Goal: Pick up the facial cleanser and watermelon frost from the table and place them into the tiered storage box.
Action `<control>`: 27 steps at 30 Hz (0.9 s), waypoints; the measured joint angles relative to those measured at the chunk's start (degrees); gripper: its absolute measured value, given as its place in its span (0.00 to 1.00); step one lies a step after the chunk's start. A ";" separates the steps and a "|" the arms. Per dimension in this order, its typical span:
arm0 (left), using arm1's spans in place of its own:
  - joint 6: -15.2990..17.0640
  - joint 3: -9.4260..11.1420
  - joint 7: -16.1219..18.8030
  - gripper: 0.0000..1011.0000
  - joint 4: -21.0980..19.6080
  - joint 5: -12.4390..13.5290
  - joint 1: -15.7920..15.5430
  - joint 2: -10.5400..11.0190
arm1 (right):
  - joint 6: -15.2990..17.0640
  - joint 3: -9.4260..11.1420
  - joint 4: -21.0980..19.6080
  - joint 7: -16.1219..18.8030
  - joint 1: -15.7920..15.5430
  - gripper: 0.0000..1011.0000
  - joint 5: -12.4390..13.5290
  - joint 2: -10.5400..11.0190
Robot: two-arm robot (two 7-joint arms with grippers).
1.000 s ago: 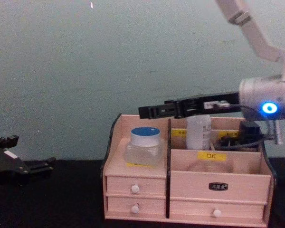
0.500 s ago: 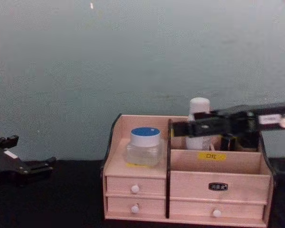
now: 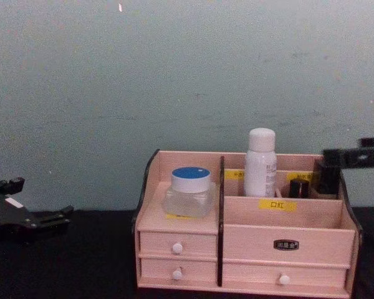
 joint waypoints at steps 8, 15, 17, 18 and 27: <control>0.00 0.00 0.00 0.99 0.00 0.00 0.00 0.00 | -9.72 3.93 0.61 -19.72 -5.20 0.99 -10.52 -5.80; 0.00 0.00 0.00 0.99 0.00 0.00 0.00 0.00 | -17.04 4.13 5.04 -31.97 -6.49 0.99 -19.75 -11.58; 0.00 0.00 0.00 0.99 0.00 0.00 0.00 0.00 | -17.81 4.16 6.39 -33.56 -6.50 0.99 -20.93 -12.64; 0.00 0.00 0.00 0.99 0.00 0.00 0.00 0.00 | -18.34 4.14 7.62 -34.56 -6.36 0.99 -21.91 -13.44; 0.00 0.00 0.00 0.99 0.00 0.00 0.00 0.00 | -17.69 3.83 13.67 -34.88 -5.20 0.99 -23.32 -16.50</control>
